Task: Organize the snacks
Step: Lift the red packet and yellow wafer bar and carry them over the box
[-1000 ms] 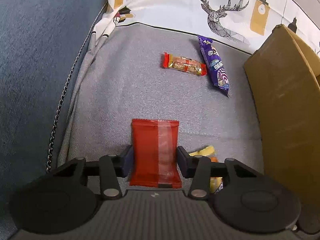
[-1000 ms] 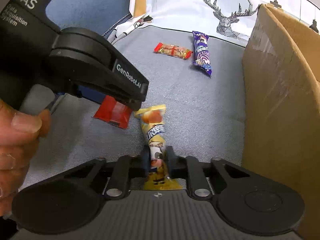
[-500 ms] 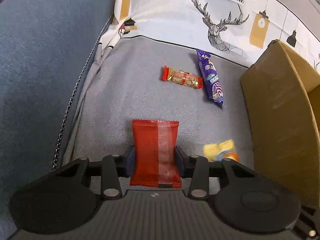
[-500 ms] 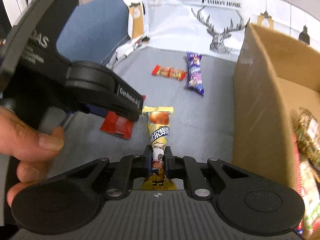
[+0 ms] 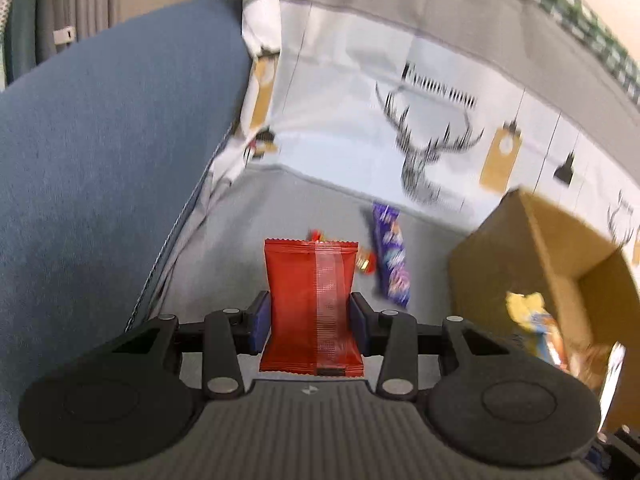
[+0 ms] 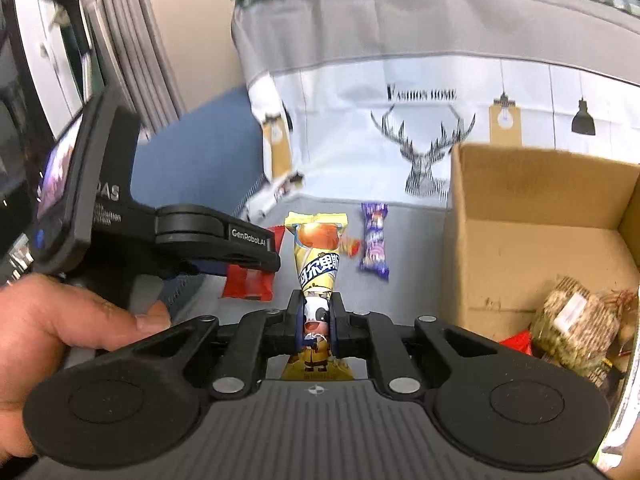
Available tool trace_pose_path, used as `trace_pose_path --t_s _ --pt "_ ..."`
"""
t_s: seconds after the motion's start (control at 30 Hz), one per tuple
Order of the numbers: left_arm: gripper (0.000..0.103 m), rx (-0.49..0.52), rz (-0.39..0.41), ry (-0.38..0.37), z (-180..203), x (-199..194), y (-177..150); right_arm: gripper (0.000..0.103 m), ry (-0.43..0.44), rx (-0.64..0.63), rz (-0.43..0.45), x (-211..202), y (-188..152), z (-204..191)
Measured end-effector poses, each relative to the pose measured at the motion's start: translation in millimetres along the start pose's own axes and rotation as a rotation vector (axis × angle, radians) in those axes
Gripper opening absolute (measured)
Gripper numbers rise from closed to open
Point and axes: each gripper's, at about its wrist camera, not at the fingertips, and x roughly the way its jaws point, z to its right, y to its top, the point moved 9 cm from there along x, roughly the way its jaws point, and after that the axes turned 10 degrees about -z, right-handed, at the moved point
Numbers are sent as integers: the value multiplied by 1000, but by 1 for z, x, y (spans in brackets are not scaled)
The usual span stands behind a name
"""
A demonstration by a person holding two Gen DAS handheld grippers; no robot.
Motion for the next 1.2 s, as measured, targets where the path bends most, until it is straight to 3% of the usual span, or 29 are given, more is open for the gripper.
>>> trace_pose_path --t_s 0.3,0.57,1.0,1.2 --pt "46 27 162 -46 41 -28 22 12 28 25 168 -48 22 25" --pt "46 99 259 -117 87 -49 23 12 -83 4 312 -78 38 55" --pt "45 261 379 -288 162 -83 1 12 -255 199 409 -103 51 146" --pt "45 368 375 -404 194 -91 -22 12 -329 263 455 -117 47 176"
